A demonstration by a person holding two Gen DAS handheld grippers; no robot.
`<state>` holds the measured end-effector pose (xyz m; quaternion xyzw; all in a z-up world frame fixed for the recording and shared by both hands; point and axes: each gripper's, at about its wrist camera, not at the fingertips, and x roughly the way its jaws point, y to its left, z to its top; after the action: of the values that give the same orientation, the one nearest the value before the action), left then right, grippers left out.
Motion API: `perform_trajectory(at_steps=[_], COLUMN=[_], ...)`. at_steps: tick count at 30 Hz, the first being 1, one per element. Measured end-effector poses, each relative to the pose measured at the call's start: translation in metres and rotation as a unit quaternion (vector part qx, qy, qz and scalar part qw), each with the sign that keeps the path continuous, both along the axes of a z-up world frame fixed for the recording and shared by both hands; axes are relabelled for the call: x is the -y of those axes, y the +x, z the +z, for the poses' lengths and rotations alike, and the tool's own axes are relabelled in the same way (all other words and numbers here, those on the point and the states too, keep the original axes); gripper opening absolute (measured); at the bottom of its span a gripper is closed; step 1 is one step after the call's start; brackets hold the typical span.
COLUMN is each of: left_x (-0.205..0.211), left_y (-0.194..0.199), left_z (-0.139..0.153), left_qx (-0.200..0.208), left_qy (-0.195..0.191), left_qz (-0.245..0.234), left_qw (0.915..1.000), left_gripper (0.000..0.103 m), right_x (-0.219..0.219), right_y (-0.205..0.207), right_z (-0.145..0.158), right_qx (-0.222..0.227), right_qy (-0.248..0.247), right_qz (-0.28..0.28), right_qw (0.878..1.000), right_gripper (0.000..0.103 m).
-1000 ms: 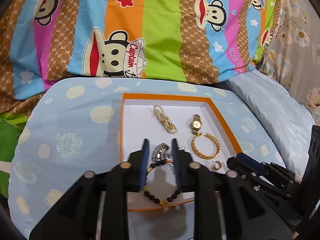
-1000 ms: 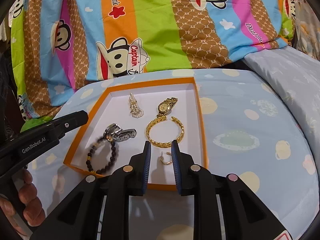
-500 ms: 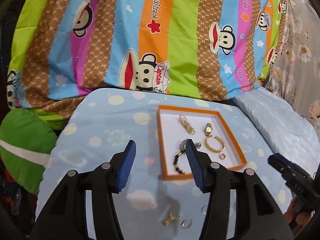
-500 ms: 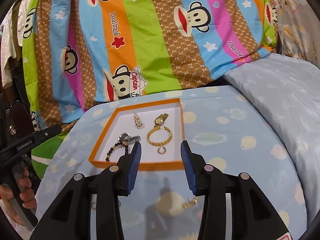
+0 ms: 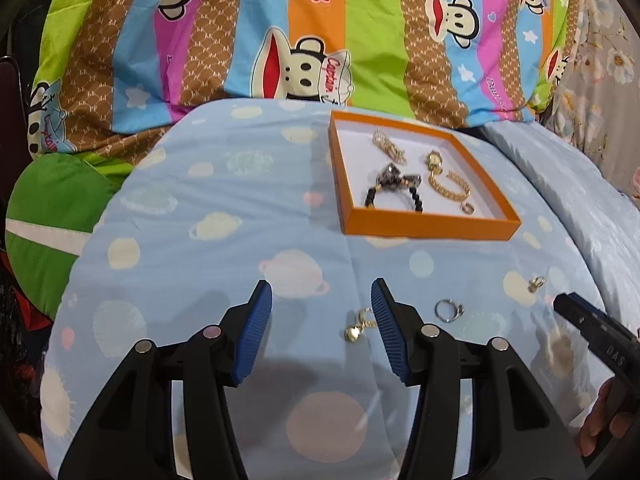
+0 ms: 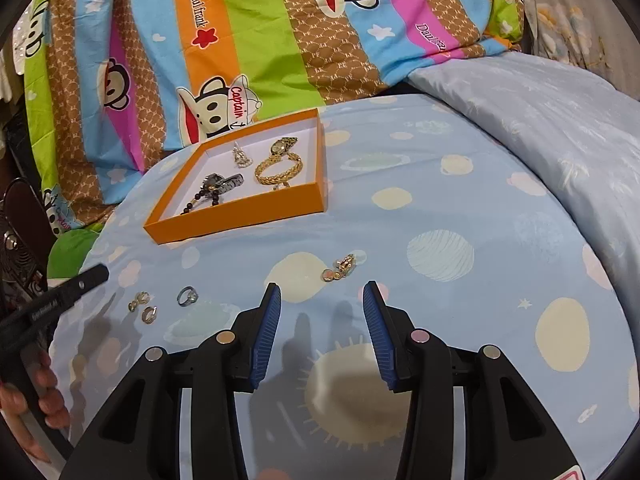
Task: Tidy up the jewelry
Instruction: 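Withdraw both tools from the box toward the remaining earrings and rings, then grasp the gold drop earring with the right tool while the left tool grasps a gold hoop earring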
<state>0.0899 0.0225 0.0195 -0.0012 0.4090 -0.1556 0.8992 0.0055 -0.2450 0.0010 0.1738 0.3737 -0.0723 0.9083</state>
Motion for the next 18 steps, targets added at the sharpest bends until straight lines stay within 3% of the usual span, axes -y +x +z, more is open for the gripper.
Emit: perform_trajectory(at_steps=[7, 9, 11, 12, 18], left_x=[-0.003, -0.004, -0.005, -0.006, -0.009], left_y=[-0.001, -0.001, 0.000, 0.000, -0.004], left_z=[-0.006, -0.006, -0.007, -0.007, -0.011], left_qx=[-0.011, -0.013, -0.016, -0.018, -0.025], left_qy=[-0.002, -0.001, 0.001, 0.000, 0.001], left_qz=[0.003, 0.001, 0.000, 0.000, -0.013], left_qw=[0.9999, 0.9999, 0.9999, 0.9998, 0.9996], left_gripper=[0.050, 0.050, 0.050, 0.050, 0.050], right_x=[0.008, 0.007, 0.006, 0.006, -0.001], right_y=[0.026, 0.033, 0.039, 0.041, 0.036], right_z=[-0.013, -0.016, -0.020, -0.022, -0.018], right_qx=[-0.021, -0.029, -0.038, -0.041, -0.030], right_qy=[0.008, 0.008, 0.011, 0.015, 0.007], right_qz=[-0.011, -0.007, -0.004, -0.003, -0.002], right_qw=[1.000, 1.000, 0.999, 0.999, 1.000], right_gripper=[0.043, 0.037, 0.018, 0.014, 0.014])
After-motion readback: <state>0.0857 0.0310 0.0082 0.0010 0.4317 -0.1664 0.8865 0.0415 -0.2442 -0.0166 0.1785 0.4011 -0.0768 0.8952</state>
